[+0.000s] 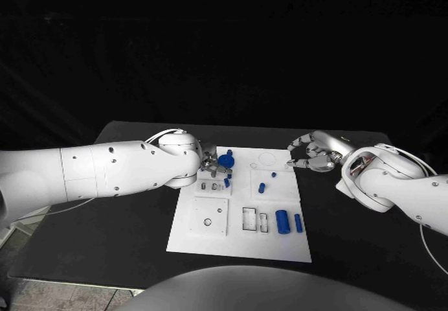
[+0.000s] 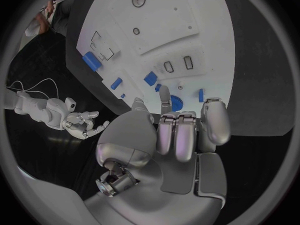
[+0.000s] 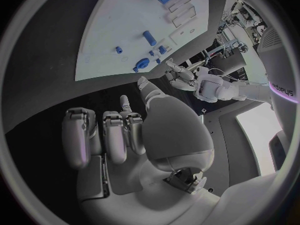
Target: Assemble the parts on the task board
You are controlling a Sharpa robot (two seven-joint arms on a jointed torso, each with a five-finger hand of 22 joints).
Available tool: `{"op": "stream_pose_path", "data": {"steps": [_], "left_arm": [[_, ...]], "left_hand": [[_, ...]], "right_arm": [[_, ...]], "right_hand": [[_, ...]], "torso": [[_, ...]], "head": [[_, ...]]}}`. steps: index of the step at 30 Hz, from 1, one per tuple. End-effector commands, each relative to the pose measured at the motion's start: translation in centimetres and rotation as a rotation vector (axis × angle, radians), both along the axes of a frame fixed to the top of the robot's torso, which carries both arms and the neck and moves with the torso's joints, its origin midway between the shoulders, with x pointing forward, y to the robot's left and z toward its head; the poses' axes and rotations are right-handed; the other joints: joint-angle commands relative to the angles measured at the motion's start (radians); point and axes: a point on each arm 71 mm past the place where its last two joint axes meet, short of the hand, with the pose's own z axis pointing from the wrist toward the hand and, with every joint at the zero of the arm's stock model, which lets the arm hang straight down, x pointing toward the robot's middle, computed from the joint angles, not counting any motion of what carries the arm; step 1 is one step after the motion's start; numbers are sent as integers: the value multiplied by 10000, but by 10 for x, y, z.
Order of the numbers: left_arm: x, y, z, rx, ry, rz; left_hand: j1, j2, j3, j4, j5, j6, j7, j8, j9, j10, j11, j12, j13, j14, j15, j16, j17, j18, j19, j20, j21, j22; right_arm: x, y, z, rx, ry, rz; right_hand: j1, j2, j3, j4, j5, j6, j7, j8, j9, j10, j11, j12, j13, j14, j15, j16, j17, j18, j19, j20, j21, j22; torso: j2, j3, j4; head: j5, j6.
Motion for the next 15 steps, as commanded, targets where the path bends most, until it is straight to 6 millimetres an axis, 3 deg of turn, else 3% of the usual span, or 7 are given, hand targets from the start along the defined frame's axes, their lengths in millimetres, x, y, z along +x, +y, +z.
{"op": "stream_pose_path", "data": {"steps": [1, 15], "left_arm": [[-2, -3, -3, 415, 169, -334], [-7, -12, -15, 25, 154, -360]], "left_hand": [[143, -1, 42, -35, 45, -88, -19, -44, 31, 1040, -20, -57, 2601, 1034, 8, 24, 2631, -56, -85, 0, -64, -31], [170, -22, 47, 41, 98, -44, -17, -63, 177, 1040, -12, -57, 2601, 1034, 18, 24, 2631, -39, -156, 10, -124, -98]], "right_arm": [[-1, 1, -3, -137, 208, 42], [-1, 1, -5, -93, 341, 26]], "right_hand": [[21, 118, 7, 51, 65, 90, -10, 47, -12, 1048, 65, 38, 2629, 1046, 47, 34, 2630, 130, 236, 87, -8, 2169], [26, 130, 10, 55, 80, 99, -6, 51, -17, 1048, 67, 38, 2629, 1046, 48, 34, 2630, 132, 234, 88, -13, 2167]], "torso": [[-16, 5, 16], [-47, 15, 8]], "head": [[-10, 2], [79, 2]]}}
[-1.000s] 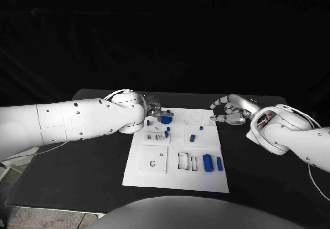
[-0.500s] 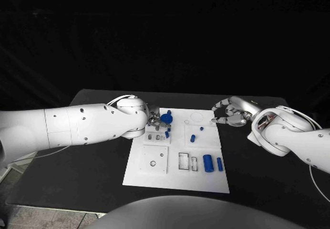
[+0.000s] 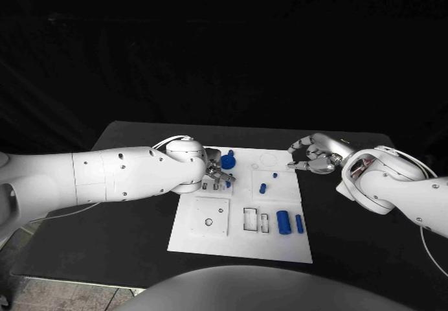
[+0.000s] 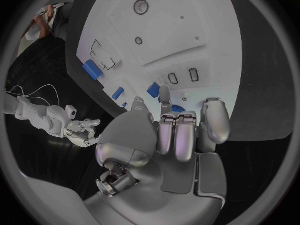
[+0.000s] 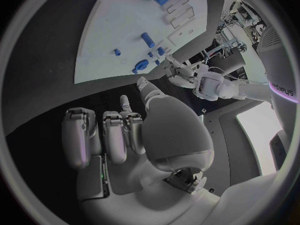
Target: Assemble the parts on the task board
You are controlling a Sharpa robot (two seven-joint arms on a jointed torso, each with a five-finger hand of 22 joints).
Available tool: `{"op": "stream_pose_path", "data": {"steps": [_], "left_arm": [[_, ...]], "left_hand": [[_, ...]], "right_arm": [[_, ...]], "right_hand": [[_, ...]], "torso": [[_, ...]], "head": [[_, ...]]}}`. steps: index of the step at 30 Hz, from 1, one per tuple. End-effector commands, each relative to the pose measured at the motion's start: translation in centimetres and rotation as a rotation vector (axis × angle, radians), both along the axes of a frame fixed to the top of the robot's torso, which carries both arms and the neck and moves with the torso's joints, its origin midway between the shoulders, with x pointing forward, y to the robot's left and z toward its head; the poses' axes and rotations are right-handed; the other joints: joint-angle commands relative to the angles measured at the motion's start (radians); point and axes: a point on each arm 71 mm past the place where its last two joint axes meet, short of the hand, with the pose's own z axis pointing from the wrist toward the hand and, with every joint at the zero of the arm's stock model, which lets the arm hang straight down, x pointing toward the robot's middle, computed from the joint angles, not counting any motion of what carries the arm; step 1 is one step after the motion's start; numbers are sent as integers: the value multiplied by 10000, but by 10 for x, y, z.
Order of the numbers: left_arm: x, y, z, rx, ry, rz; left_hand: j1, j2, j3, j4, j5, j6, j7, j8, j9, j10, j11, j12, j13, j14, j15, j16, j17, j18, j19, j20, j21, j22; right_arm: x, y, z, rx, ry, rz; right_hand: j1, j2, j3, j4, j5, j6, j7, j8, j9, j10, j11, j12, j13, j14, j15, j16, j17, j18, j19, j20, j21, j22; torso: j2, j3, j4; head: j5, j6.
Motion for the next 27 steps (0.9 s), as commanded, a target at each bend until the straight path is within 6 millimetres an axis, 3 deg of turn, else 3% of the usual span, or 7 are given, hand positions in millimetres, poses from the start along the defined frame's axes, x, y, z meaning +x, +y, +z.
{"op": "stream_pose_path", "data": {"steps": [1, 13, 16, 27], "left_arm": [[0, -3, 0, -157, -148, -55], [4, -3, -3, -362, -282, 174], [5, -5, -3, -398, -309, 166], [6, -12, -9, -412, -58, 104]], "left_hand": [[-7, -22, 1, 88, -15, 17, 17, -17, 78, 1046, -19, -34, 2603, 1035, 15, 24, 2632, -40, -86, 11, -50, -3], [-85, -3, -38, 80, -122, 212, -45, 102, 418, 1046, -61, -34, 2603, 1035, -9, 24, 2632, -34, -96, -1, -85, 6], [-73, -1, -35, 78, -112, 229, -58, 129, 487, 1046, -70, -34, 2603, 1035, -17, 24, 2632, -29, -107, -7, -97, -6], [22, 11, 4, 69, 80, 245, -104, 209, 781, 1046, -112, -34, 2603, 1035, -53, 24, 2632, -19, -143, -38, -142, -34]], "right_arm": [[0, -1, -2, -102, 172, 2], [0, -3, -4, -168, 270, -23], [0, -3, -4, -182, 295, -22], [0, -5, -5, -232, 340, -58]], "right_hand": [[-14, 91, 10, 56, 25, 67, 26, 51, -9, 1048, 68, 39, 2631, 1046, 48, 34, 2632, 132, 196, 52, -13, 2167], [-10, 102, 12, 61, 40, 77, 32, 56, -15, 1048, 71, 39, 2631, 1046, 50, 34, 2632, 142, 176, 53, -45, 2155], [-15, 112, 12, 69, 48, 81, 36, 57, -18, 1048, 73, 39, 2631, 1046, 51, 34, 2632, 144, 170, 54, -55, 2151], [-25, 128, 11, 84, 58, 87, 41, 60, -23, 1048, 77, 39, 2631, 1046, 53, 34, 2632, 147, 165, 56, -64, 2148]], "torso": [[-12, 7, 3], [-30, 5, 23], [-26, 14, 4], [-30, 10, 2]], "head": [[0, 2], [33, 2], [75, 2], [96, 2]]}}
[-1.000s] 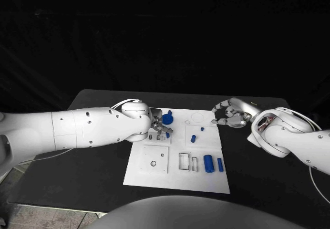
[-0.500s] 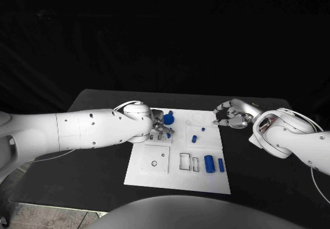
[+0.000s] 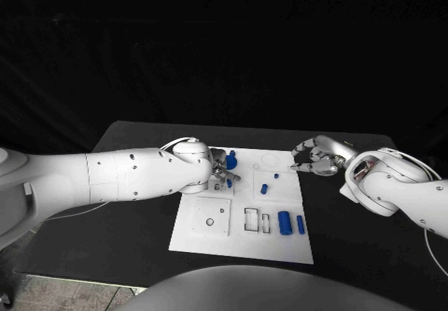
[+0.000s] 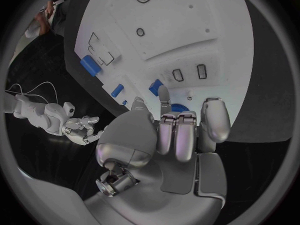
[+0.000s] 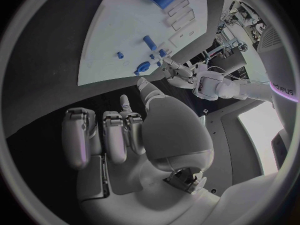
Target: Assemble the parts on the task board
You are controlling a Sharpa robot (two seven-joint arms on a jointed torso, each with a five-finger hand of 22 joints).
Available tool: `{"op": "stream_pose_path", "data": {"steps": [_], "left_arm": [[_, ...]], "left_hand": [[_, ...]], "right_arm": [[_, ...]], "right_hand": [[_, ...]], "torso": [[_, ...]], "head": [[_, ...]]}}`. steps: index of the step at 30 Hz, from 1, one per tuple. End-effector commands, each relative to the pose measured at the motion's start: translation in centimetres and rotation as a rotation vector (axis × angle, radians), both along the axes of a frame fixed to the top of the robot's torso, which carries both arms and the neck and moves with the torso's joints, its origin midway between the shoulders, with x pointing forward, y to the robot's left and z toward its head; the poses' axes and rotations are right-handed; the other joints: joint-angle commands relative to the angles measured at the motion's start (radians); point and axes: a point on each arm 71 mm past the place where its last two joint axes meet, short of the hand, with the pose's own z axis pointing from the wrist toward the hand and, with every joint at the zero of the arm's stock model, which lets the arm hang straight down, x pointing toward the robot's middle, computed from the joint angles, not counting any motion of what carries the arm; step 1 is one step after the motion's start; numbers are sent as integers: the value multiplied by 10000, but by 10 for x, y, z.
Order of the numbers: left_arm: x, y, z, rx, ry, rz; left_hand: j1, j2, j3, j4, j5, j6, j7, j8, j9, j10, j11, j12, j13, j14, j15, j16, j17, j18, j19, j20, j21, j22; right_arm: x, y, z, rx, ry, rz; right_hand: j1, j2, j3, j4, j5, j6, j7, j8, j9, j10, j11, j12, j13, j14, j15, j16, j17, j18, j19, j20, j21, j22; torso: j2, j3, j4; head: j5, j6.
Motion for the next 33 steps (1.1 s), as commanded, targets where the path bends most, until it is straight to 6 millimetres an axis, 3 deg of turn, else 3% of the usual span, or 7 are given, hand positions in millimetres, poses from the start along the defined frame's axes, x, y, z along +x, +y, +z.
{"op": "stream_pose_path", "data": {"steps": [1, 6, 10, 15, 21, 33], "left_arm": [[0, -3, -2, -130, 123, -53], [3, -5, -4, -3, 205, -19], [5, -5, -6, 82, 240, 19], [6, -5, -6, 125, 257, 36], [7, -4, -7, 166, 282, 54], [6, -5, -8, 208, 408, 1]], "left_hand": [[31, 13, 12, 3, 67, 63, 0, 69, 37, 1056, -51, -34, 2608, 1036, -58, 24, 2634, -20, -71, -38, -66, -20], [44, 16, 18, 9, 112, 73, -12, 88, 110, 1056, -60, -34, 2608, 1036, -66, 24, 2634, -13, -94, -47, -86, -44], [67, 19, 29, 7, 170, 71, -22, 97, 181, 1056, -70, -34, 2608, 1036, -74, 24, 2634, -6, -119, -55, -108, -70], [131, 11, 52, -7, 257, 53, -34, 94, 285, 1056, -82, -34, 2608, 1036, -86, 24, 2634, -1, -141, -67, -133, -87], [303, -29, 115, -32, 435, 30, -57, 84, 477, 1056, -105, -34, 2608, 1036, -107, 24, 2634, 6, -167, -89, -172, -105], [362, -49, 135, -38, 486, 31, -65, 84, 548, 1056, -113, -34, 2608, 1036, -115, 24, 2634, 13, -193, -96, -197, -132]], "right_arm": [[-1, -1, -2, -123, 144, 29], [-1, -3, -3, -137, 161, 5], [-1, -3, -5, -136, 192, 16], [-2, -3, -7, -150, 232, 12], [-2, -3, -7, -148, 237, 8], [-2, -3, -7, -229, 51, 104]], "right_hand": [[17, 86, -17, 56, 59, 51, 5, 60, -14, 1048, 77, 38, 2633, 1045, 53, 34, 2635, 147, 165, 56, -64, 2143], [-4, 116, -19, 86, 70, 64, 11, 65, -24, 1048, 83, 38, 2633, 1045, 58, 34, 2635, 157, 143, 60, -99, 2130], [-17, 128, -21, 102, 72, 68, 13, 67, -29, 1048, 86, 38, 2633, 1045, 60, 34, 2635, 160, 136, 62, -110, 2126], [-17, 128, -21, 102, 72, 68, 13, 67, -29, 1048, 86, 38, 2633, 1045, 60, 34, 2635, 160, 136, 62, -110, 2126], [-17, 128, -21, 102, 72, 68, 13, 67, -29, 1048, 86, 38, 2633, 1045, 60, 34, 2635, 160, 136, 62, -110, 2126], [-32, 149, -23, 123, 74, 70, 16, 66, -38, 1048, 89, 38, 2633, 1045, 64, 34, 2635, 164, 126, 65, -127, 2120]], "torso": [[-6, 2, -5], [-25, 15, 23], [-13, 6, -20], [-17, 6, 15], [-19, 8, -2], [-30, 8, 4]], "head": [[17, 2], [24, 2], [133, 2], [90, 2], [102, 2], [126, 2]]}}
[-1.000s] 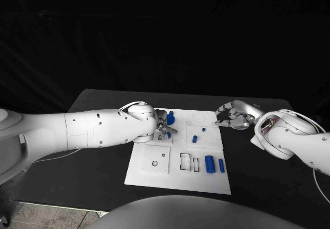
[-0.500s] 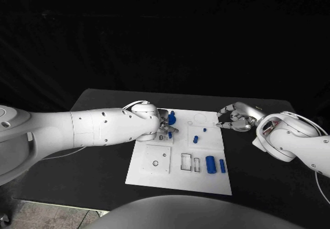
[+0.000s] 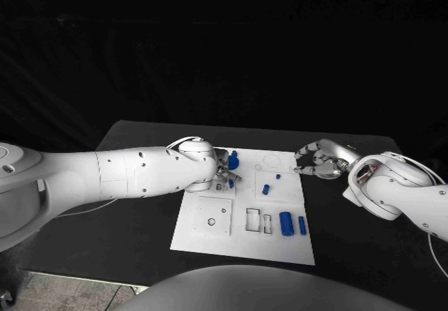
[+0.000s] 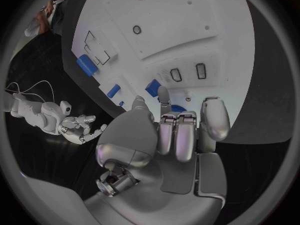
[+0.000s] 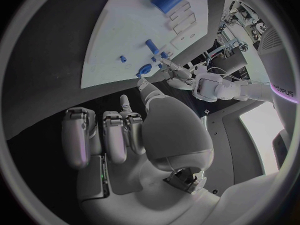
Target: Assemble the parts on the task board
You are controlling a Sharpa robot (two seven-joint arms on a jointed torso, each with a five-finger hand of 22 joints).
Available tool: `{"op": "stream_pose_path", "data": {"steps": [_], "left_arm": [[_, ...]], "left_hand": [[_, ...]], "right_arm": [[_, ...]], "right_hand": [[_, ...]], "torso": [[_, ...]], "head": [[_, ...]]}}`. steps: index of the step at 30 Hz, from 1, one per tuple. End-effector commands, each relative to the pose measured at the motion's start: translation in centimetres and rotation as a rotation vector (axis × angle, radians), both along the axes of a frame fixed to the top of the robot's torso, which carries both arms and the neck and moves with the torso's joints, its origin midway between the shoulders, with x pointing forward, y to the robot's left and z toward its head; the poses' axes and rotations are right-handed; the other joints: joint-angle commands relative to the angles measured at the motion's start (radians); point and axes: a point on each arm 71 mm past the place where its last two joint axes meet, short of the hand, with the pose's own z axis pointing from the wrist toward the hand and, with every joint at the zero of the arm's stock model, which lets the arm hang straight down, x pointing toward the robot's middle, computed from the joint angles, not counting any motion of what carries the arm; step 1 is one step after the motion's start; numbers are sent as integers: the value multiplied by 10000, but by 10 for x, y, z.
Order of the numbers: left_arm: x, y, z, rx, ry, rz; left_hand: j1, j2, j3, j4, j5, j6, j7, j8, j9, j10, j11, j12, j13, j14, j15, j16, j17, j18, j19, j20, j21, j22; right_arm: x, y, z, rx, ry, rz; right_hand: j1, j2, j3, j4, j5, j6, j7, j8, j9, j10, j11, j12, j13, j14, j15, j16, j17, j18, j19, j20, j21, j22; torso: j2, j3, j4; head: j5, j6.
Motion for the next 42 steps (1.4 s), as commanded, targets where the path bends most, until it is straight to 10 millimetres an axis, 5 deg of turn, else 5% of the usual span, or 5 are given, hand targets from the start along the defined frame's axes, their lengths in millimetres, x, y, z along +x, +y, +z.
{"op": "stream_pose_path", "data": {"steps": [1, 33, 42], "left_arm": [[-1, -3, -1, 32, 192, -105], [0, -7, -9, 216, 536, -192], [0, -7, -10, 223, 591, -210]], "left_hand": [[94, 4, 52, -7, 55, 36, -69, 46, 29, 1079, -71, -58, 2600, 1047, -56, 24, 2627, 17, -96, 7, -70, -20], [439, -106, 220, -18, 720, 28, -108, -162, 440, 1079, -109, -58, 2600, 1047, -94, 24, 2627, 41, -186, -34, -210, -96], [831, -261, 425, -36, 1434, 60, -151, -381, 673, 1079, -148, -58, 2600, 1047, -125, 24, 2627, 45, -186, -66, -268, -76]], "right_arm": [[0, 1, 0, -112, -115, 184], [0, 2, -1, -1, -274, 265], [0, 2, -1, 33, -312, 271]], "right_hand": [[6, 111, 6, 38, 32, 70, 16, 67, -10, 1048, 90, 39, 2634, 1045, 64, 34, 2630, 165, 126, 65, -35, 2124], [87, 174, 48, 23, 84, 113, 14, 85, -36, 1048, 89, 39, 2634, 1045, 67, 34, 2630, 193, 66, 72, -134, 2087], [116, 182, 60, 12, 100, 122, 15, 88, -45, 1048, 90, 39, 2634, 1045, 67, 34, 2630, 204, 40, 73, -175, 2071]], "torso": [[-2, -1, -5], [-16, 2, 2], [-16, -3, -1]], "head": [[15, 2], [-119, 2], [-153, 2]]}}
